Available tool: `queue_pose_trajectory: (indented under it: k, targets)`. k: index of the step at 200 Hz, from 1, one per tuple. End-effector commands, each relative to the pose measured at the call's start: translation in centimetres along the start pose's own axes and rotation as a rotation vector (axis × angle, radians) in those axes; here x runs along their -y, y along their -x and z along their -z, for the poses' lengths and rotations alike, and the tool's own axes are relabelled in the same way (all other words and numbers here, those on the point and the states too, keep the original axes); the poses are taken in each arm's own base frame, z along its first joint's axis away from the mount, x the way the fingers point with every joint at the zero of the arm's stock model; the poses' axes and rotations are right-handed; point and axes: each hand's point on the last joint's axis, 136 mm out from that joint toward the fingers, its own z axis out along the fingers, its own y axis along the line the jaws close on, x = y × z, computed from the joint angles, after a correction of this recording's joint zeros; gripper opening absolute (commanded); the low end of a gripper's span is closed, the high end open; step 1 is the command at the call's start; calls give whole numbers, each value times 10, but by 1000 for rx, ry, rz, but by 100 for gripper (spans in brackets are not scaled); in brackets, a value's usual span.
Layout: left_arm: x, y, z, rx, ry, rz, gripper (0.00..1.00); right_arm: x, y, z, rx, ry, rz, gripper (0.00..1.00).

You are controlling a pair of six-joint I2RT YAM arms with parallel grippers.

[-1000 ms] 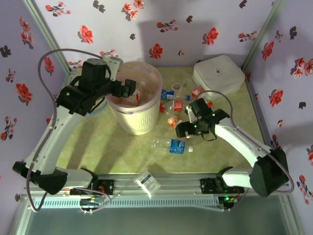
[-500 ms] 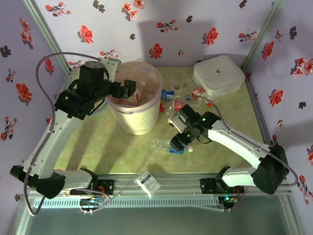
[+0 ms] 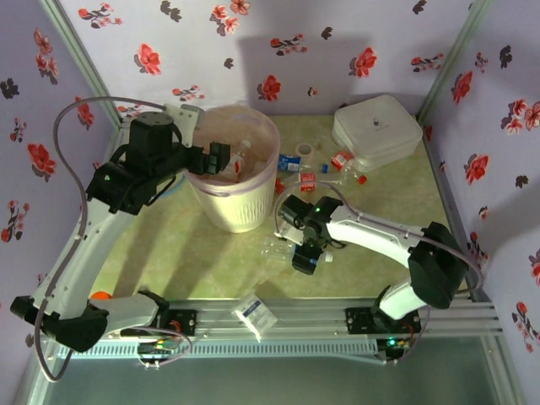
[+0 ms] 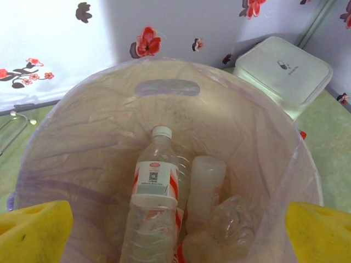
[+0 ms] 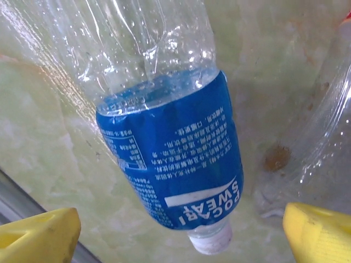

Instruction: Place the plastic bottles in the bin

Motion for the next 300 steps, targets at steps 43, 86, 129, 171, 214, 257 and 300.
queue_pose_trajectory:
  k: [43, 86, 129, 171, 214, 257, 300]
  targets:
    - [2, 10, 8, 49, -17, -4, 100, -7, 5, -20, -1, -4, 60, 97]
    - [2, 12, 7, 60, -21, 8, 100, -12, 5, -30, -39, 16, 46, 89]
    - [2, 16, 13, 80, -24, 10, 100, -17, 10, -37, -28, -3, 53, 77]
    - [3, 18, 19, 91, -26, 11, 100, -21, 15, -29, 19, -16, 32, 61]
    - [3, 17, 19, 93, -28, 15, 100, -22, 13, -9, 66, -16, -9, 59]
    - [13, 23, 24, 114, -89, 51, 100, -9, 19, 40, 252, -61, -111, 54]
    - [40, 38, 32, 162, -232, 95, 100, 36, 32, 136, 698, -75, -380, 49]
